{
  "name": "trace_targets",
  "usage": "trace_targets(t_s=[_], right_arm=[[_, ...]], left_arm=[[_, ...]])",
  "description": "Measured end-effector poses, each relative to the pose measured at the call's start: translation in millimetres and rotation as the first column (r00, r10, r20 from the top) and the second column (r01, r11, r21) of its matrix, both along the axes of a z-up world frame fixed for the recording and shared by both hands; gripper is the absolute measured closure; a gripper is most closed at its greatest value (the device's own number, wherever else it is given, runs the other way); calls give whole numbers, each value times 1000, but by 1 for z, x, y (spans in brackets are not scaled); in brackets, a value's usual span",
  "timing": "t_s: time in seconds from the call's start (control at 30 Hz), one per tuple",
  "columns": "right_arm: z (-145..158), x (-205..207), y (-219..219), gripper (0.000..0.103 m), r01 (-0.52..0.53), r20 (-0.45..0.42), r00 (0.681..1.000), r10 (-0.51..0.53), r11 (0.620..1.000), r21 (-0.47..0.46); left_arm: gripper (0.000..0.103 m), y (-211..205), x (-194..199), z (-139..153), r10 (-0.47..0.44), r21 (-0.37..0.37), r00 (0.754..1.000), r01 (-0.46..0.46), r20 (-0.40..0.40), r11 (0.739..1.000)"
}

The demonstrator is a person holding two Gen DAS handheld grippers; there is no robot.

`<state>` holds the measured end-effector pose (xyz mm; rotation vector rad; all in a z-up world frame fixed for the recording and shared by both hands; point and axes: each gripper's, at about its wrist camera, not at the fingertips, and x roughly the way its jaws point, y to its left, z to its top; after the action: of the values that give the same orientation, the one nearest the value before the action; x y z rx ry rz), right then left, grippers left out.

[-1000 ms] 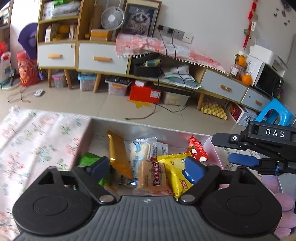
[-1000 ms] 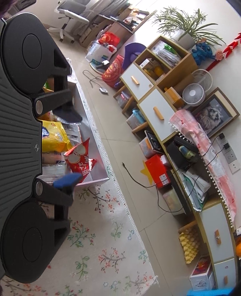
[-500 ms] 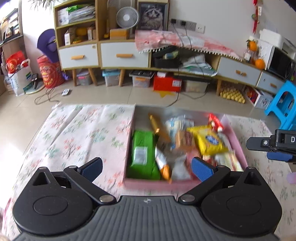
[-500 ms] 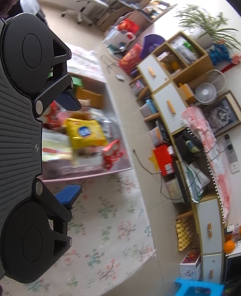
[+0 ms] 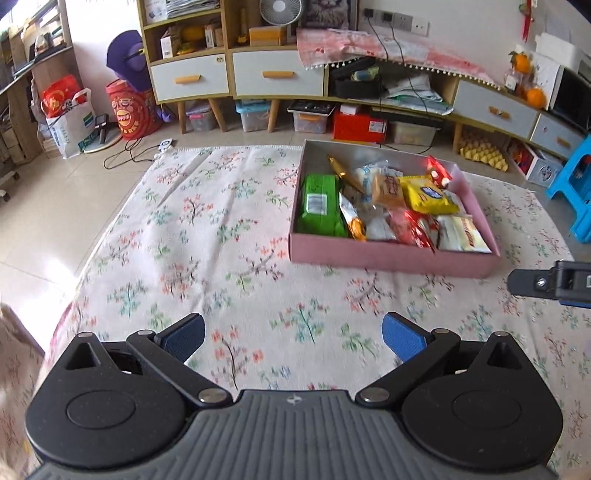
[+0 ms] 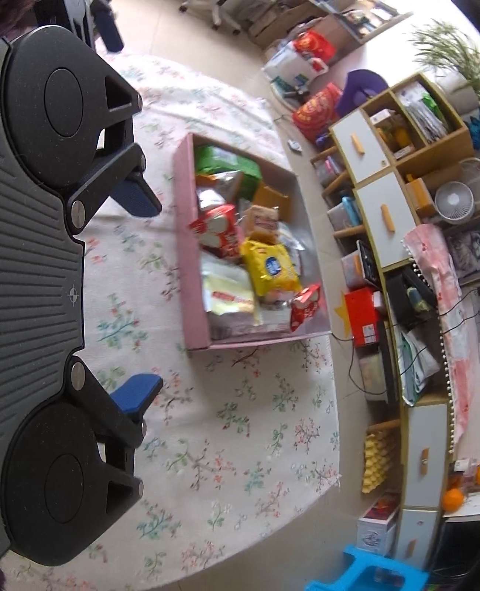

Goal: Organize snacks

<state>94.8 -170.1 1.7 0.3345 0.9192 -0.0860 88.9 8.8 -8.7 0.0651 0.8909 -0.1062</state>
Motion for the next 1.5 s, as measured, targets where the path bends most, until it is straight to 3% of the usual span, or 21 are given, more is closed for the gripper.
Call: trace_targets(t_s=[0.2,0.43,0.93,1.5], right_arm=[[-19,-24,3,7,-20,2,1000,20,1000,-4],[-26,-33,5,6,-15,-4,1000,15,996,-86],[-33,-40,13,6,-34,-9,999,33,990,-135],[-30,-47,11,6,-32,9,999,33,991,-133]], left_arm=[[0,-2,-10,-21,-21,48,999,22,-27,999],[0,7,-16,-31,7,6,997,-7,-75,1000],[0,2,-30,-37,20,13,996,-19,-84,1000],[0,0,-33,-31,12,-26,996,-14,-86,1000]])
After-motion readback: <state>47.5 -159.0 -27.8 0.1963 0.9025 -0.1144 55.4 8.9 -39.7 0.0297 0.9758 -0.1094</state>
